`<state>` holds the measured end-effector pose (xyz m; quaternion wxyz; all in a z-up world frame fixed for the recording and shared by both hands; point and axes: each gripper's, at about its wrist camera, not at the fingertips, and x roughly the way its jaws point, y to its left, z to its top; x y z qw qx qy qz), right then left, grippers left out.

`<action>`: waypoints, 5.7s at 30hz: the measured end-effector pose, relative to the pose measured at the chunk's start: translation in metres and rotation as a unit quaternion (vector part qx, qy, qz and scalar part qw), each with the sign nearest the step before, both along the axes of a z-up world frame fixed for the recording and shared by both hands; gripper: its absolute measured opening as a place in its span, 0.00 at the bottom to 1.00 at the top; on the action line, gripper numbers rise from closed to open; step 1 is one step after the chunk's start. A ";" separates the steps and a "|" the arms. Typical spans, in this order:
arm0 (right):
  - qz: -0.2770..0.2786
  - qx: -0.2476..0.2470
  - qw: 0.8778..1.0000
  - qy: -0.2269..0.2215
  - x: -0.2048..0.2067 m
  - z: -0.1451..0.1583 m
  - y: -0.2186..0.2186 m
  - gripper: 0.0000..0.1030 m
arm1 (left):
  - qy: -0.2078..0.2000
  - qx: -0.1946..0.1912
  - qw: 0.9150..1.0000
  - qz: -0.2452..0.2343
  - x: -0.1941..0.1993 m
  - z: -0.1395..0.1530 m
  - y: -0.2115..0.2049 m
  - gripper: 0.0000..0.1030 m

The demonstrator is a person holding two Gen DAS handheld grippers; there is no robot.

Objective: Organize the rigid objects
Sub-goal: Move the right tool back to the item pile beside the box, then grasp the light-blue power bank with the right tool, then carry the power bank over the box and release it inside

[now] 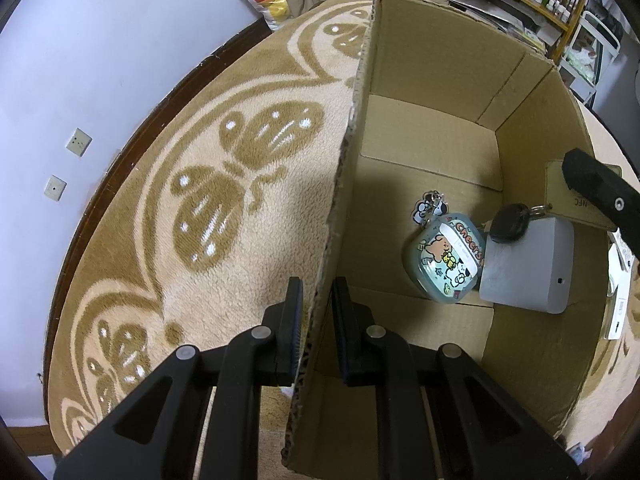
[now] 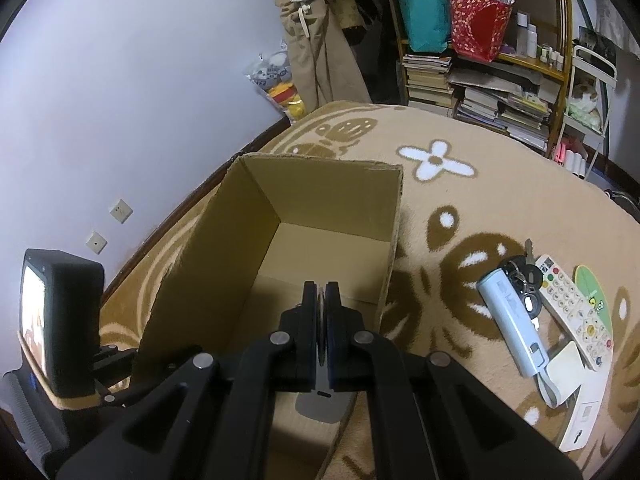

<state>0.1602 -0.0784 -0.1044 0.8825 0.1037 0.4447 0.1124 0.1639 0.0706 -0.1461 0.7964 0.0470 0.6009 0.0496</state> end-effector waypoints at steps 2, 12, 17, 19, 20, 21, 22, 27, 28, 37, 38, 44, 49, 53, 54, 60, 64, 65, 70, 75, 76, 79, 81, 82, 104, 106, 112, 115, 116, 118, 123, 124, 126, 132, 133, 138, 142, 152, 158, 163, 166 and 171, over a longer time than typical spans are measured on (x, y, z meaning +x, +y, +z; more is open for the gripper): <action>-0.004 0.012 1.000 -0.008 -0.006 0.003 -0.006 0.06 | 0.000 0.009 1.000 -0.004 -0.001 -0.001 -0.003 0.13; -0.005 -0.020 0.999 -0.028 -0.025 0.022 -0.035 0.31 | -0.001 0.016 1.000 -0.009 -0.001 0.001 -0.007 0.13; -0.038 -0.037 0.998 -0.034 -0.024 0.026 -0.064 0.58 | -0.001 0.015 1.000 -0.007 -0.001 0.001 -0.007 0.13; -0.055 -0.053 0.997 -0.026 -0.019 0.024 -0.075 0.68 | -0.001 0.015 1.000 -0.007 -0.001 0.001 -0.006 0.13; -0.059 -0.055 0.996 -0.023 -0.016 0.023 -0.081 0.74 | -0.001 0.014 1.000 -0.007 -0.001 0.001 -0.006 0.13; -0.063 -0.053 0.996 -0.021 -0.013 0.021 -0.087 0.78 | -0.001 0.013 1.000 -0.006 0.000 0.001 -0.006 0.13; -0.064 -0.051 0.996 -0.019 -0.012 0.021 -0.091 0.81 | 0.000 0.012 1.000 -0.005 0.000 0.001 -0.005 0.13; -0.063 -0.060 0.996 -0.010 -0.002 0.010 -0.109 1.00 | 0.000 0.010 1.000 -0.004 0.000 0.001 -0.003 0.13; -0.061 -0.066 0.996 -0.007 0.000 0.006 -0.111 1.00 | 0.000 0.010 1.000 -0.005 0.000 0.001 -0.003 0.13; -0.048 -0.085 0.995 0.027 0.011 -0.032 -0.122 1.00 | 0.001 0.010 1.000 -0.005 0.000 0.001 -0.003 0.13; -0.047 -0.083 0.995 0.028 0.012 -0.036 -0.122 1.00 | 0.001 0.010 1.000 -0.005 0.001 0.001 -0.003 0.13; -0.039 -0.087 0.995 0.017 0.012 -0.055 -0.122 1.00 | 0.000 0.010 1.000 -0.006 0.000 0.002 -0.003 0.14; -0.039 -0.067 0.997 0.021 0.016 -0.072 -0.131 0.97 | 0.000 0.012 1.000 -0.006 -0.001 0.001 -0.003 0.14; -0.042 -0.057 0.997 0.035 0.020 -0.083 -0.135 0.79 | -0.001 0.013 1.000 -0.004 -0.001 0.001 -0.003 0.15; -0.035 -0.057 0.997 0.036 0.021 -0.086 -0.135 0.69 | -0.001 0.014 1.000 -0.004 -0.001 0.001 -0.003 0.15; -0.035 -0.067 0.996 0.040 0.021 -0.093 -0.136 0.41 | 0.000 0.013 1.000 -0.003 -0.001 0.000 -0.003 0.15; -0.026 -0.070 0.996 0.046 0.019 -0.091 -0.130 0.34 | -0.001 0.013 1.000 -0.004 -0.001 0.001 -0.002 0.15; -0.023 -0.074 0.996 0.048 0.019 -0.092 -0.128 0.34 | -0.001 0.014 1.000 -0.005 -0.002 0.001 -0.001 0.15; -0.018 -0.063 0.995 0.073 0.020 -0.106 -0.121 0.31 | -0.001 0.015 1.000 -0.005 -0.002 0.001 -0.002 0.15; -0.030 -0.111 0.991 0.066 0.016 -0.103 -0.107 0.28 | -0.001 0.014 1.000 -0.004 -0.002 0.001 -0.002 0.15; -0.034 -0.114 0.991 0.068 0.016 -0.101 -0.105 0.28 | -0.001 0.014 1.000 -0.005 -0.002 0.001 -0.002 0.15; -0.047 -0.104 0.991 0.073 0.012 -0.098 -0.103 0.28 | -0.001 0.014 1.000 -0.005 -0.002 0.001 -0.002 0.15; -0.053 -0.098 0.991 0.069 0.009 -0.093 -0.102 0.28 | -0.001 0.015 1.000 -0.006 -0.002 0.000 -0.003 0.15; -0.055 -0.098 0.992 0.065 0.007 -0.091 -0.101 0.28 | -0.001 0.016 1.000 -0.006 -0.002 0.000 -0.003 0.15; -0.033 -0.027 0.998 -0.049 -0.010 -0.002 -0.063 0.28 | -0.001 0.016 1.000 -0.006 -0.002 0.001 -0.005 0.15; -0.021 -0.024 0.998 -0.057 -0.012 0.003 -0.055 0.28 | -0.001 0.016 1.000 -0.006 -0.002 0.001 -0.005 0.15; 0.009 -0.003 0.997 -0.073 -0.021 0.015 -0.032 0.28 | -0.002 0.022 1.000 -0.011 -0.002 0.000 -0.006 0.15; 0.023 0.005 0.997 -0.078 -0.025 0.019 -0.022 0.28 | -0.002 0.023 1.000 -0.010 -0.001 0.000 -0.006 0.15; 0.027 0.007 0.996 -0.079 -0.026 0.019 -0.020 0.28 | -0.002 0.023 1.000 -0.010 -0.001 0.000 -0.006 0.15; 0.036 0.009 0.996 -0.078 -0.028 0.019 -0.014 0.28 | -0.002 0.024 1.000 -0.010 -0.002 0.000 -0.006 0.15; 0.055 0.018 0.996 -0.066 -0.027 0.012 -0.002 0.28 | -0.003 0.025 1.000 -0.009 -0.002 0.000 -0.006 0.15; 0.059 0.018 0.996 -0.064 -0.027 0.010 0.000 0.28 | -0.003 0.024 1.000 -0.009 -0.002 0.001 -0.006 0.15; 0.069 0.016 0.996 -0.060 -0.028 0.007 0.006 0.28 | -0.002 0.023 1.000 -0.008 -0.001 0.001 -0.006 0.15; 0.097 0.010 0.994 -0.046 -0.032 -0.002 0.020 0.28 | -0.003 0.026 1.000 -0.010 -0.002 0.001 -0.006 0.15; 0.101 0.007 0.994 -0.041 -0.032 -0.004 0.021 0.28 | -0.003 0.026 1.000 -0.010 -0.002 0.001 -0.006 0.15; 0.120 -0.003 0.992 -0.030 -0.031 -0.005 0.019 0.28 | -0.002 0.029 1.000 -0.009 -0.002 0.000 -0.005 0.16; 0.118 -0.003 0.993 -0.018 -0.030 -0.007 0.016 0.28 | -0.001 0.028 1.000 -0.007 -0.002 0.001 -0.005 0.16; 0.119 0.012 0.993 0.004 -0.028 -0.016 0.020 0.28 | -0.002 0.029 1.000 -0.007 -0.002 -0.001 -0.006 0.16; 0.109 -0.012 0.994 -0.016 -0.030 -0.008 0.020 0.28 | 0.003 0.027 1.000 -0.001 -0.003 -0.002 -0.004 0.16; 0.099 -0.013 0.995 -0.012 -0.028 0.000 0.015 0.38 | 0.002 0.030 1.000 -0.005 -0.003 -0.002 -0.005 0.16; 0.091 -0.013 0.995 -0.023 -0.028 0.007 0.009 0.56 | 0.002 0.029 1.000 -0.001 -0.002 -0.001 -0.003 0.16; 0.064 -0.043 0.997 -0.020 -0.027 0.017 -0.001 0.71 | 0.002 0.033 0.999 -0.004 -0.002 0.000 -0.005 0.16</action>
